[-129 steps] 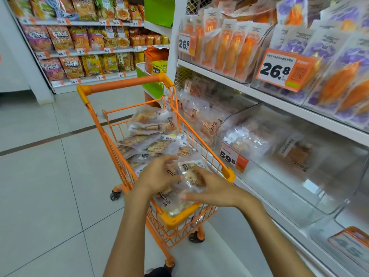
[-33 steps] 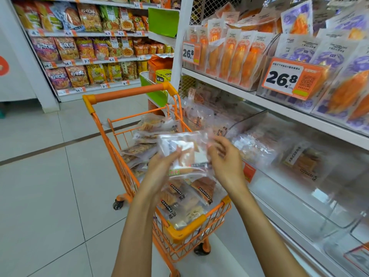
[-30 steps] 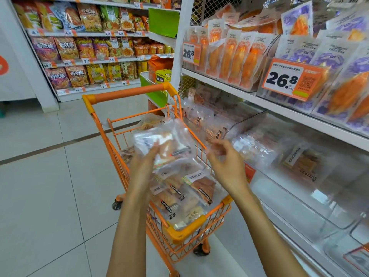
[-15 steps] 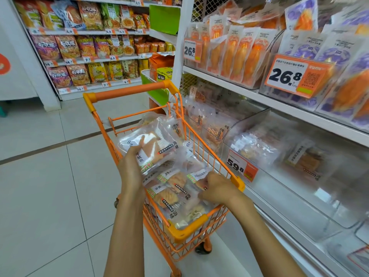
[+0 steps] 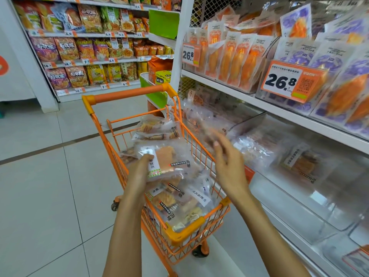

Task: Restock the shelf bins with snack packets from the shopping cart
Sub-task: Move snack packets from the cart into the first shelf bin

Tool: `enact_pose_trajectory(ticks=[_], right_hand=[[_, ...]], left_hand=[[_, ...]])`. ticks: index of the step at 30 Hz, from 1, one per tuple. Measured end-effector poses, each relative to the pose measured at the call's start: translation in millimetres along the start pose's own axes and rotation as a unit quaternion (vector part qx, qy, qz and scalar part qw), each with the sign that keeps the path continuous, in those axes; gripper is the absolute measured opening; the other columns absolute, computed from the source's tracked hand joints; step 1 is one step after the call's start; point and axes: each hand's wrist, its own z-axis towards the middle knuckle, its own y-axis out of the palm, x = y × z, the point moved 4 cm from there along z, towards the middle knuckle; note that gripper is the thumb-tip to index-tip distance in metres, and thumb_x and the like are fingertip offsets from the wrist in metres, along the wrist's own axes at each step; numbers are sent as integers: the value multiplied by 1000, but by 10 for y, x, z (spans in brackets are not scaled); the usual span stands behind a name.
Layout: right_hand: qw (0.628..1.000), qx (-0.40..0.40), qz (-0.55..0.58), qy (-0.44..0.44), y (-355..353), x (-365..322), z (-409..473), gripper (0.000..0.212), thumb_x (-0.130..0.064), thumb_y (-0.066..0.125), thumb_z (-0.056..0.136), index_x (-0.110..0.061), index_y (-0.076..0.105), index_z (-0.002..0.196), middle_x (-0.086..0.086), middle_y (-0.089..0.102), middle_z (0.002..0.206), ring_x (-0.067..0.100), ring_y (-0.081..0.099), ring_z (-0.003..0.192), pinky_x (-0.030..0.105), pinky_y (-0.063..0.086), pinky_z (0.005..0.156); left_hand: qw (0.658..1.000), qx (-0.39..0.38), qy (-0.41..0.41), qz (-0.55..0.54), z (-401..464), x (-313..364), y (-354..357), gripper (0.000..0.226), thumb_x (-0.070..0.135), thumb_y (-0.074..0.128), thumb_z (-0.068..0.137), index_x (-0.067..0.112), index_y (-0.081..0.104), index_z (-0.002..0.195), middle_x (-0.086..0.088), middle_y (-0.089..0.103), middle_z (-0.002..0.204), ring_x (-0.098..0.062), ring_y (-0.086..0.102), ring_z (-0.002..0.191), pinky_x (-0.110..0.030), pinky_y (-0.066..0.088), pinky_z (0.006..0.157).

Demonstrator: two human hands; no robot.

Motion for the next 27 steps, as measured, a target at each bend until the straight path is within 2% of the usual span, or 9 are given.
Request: enact_pose_trajectory(ticks=[3,5,7,10,16,19,22,24,27], right_hand=[[969,-189,-111,-111,300,-64,-141,50,0,45,94,-29,55,133,-12,54,136,1,45,127,12,30,106],[947,-243,-165,-129,448,-9,-237,54,0,44,91,-28,53,135,-7,48,144,12,37,137,22,23,114],[945,-256,-166,-119,482,17,-278,51,-4,44,94,-29,50,138,-6,44,147,14,34,139,20,19,111],[942,-256,-173,-129,478,3,-292,46,-11,46,97,-31,48,139,-8,40,149,12,30,139,18,18,108],[939,-287,-156,-111,456,-59,-309,51,-17,46,90,-28,49,139,-8,35,150,10,23,140,20,14,111],[958,-278,-64,-23,373,-42,-294,49,-26,35,90,-41,47,135,-17,27,153,6,11,143,29,9,117],[976,-181,-16,122,128,2,-198,51,-34,41,100,-40,22,147,-17,13,156,5,2,145,37,8,119],[946,-163,90,267,-58,72,-148,64,-31,52,97,-27,16,150,-15,28,144,7,23,138,31,21,114],[891,-189,225,345,-200,250,-150,22,-23,54,95,-15,57,116,-10,62,107,9,57,106,26,39,97]], left_hand=[[1000,-2,-7,3,10,-54,7,23,22,38,93,11,57,88,-11,58,76,-25,54,64,-36,48,65],[1000,16,-12,-12,29,-58,-46,27,29,33,88,15,56,90,-14,57,86,-27,54,74,-41,49,74],[1000,10,-2,-18,40,-51,-65,37,40,30,93,18,60,97,-11,62,95,-27,58,86,-48,48,88],[998,-33,41,-24,-2,16,-26,50,53,29,98,23,69,100,-8,73,93,-27,66,85,-42,48,84],[995,-92,48,4,-51,76,33,21,25,46,91,20,65,84,1,68,63,-21,60,63,-33,46,68],[994,-106,26,-1,-58,68,78,14,17,49,91,15,63,87,0,67,65,-21,59,65,-32,44,65],[992,-122,27,5,-84,87,186,16,15,51,92,12,64,83,-5,65,72,-21,58,62,-29,44,60],[990,-138,37,17,-133,88,328,20,14,52,91,12,66,78,-5,67,72,-19,59,59,-28,47,60],[981,-186,36,36,-222,44,579,24,13,53,90,13,68,72,0,69,65,-15,63,56,-26,51,60]])
